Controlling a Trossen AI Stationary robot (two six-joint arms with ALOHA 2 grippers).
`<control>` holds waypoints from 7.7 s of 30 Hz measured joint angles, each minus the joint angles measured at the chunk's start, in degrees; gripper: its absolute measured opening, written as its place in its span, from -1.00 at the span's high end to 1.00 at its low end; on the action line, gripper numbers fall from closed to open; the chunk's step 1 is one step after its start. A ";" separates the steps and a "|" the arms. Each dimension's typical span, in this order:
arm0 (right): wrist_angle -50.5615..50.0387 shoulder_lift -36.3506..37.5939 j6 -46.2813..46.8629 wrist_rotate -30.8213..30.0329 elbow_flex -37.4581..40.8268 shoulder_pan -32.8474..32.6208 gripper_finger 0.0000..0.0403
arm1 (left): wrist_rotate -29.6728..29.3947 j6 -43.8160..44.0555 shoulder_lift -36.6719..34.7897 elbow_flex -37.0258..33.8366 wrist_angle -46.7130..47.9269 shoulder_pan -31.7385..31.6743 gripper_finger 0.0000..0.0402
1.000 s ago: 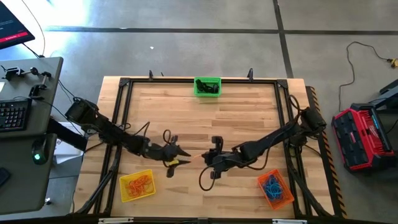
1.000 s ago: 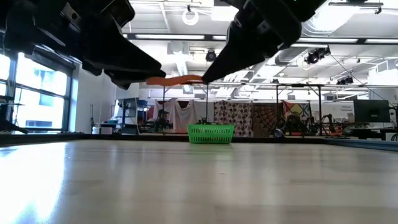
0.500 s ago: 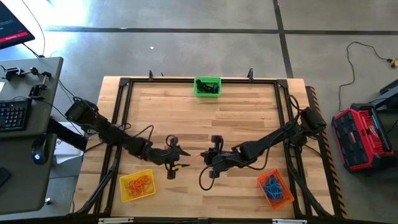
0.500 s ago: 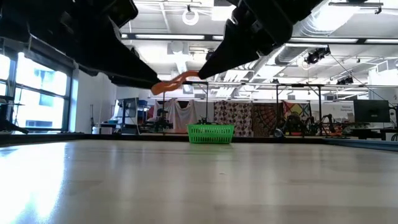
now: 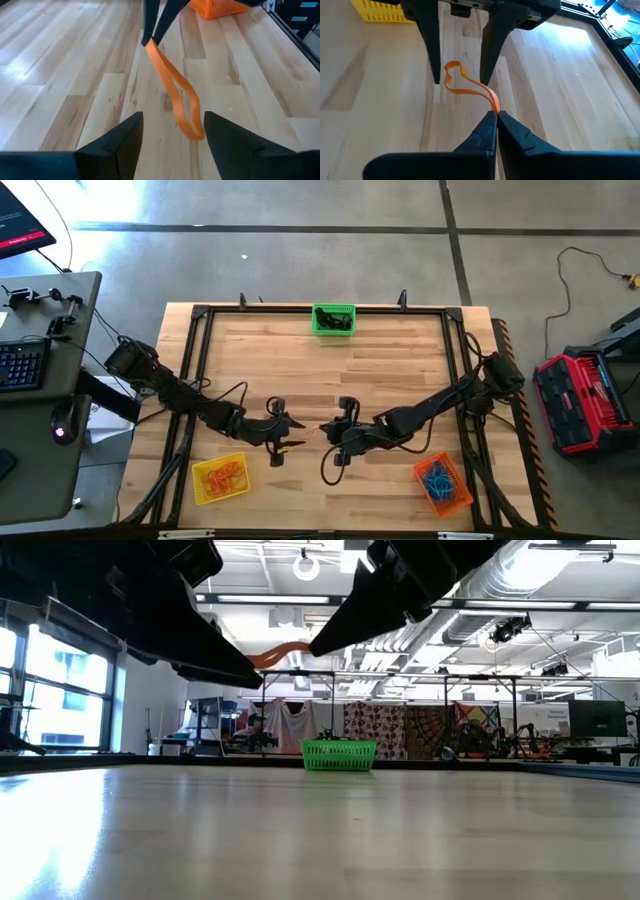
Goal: Sort rubber bands into baskets
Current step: Put the orange rubber band into the yellow bin, then return to Home Position
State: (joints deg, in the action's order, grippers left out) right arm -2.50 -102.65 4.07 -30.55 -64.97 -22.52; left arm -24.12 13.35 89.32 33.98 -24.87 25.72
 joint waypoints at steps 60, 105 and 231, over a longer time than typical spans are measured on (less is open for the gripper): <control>-1.53 0.00 1.37 -3.52 0.00 1.66 0.15 | 20.30 42.09 -25.39 0.02 48.75 31.42 1.00; -1.59 0.00 -0.65 0.80 0.00 3.04 0.15 | 24.31 42.90 -27.54 -0.04 48.46 27.16 0.34; 9.76 102.63 -7.51 19.98 64.28 17.27 1.00 | 28.87 -11.92 -82.22 -24.04 27.90 -34.43 1.00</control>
State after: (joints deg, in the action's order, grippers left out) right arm 7.26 -0.02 -3.44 -10.57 -0.69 -5.26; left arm 4.75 1.44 7.10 9.93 3.03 -8.71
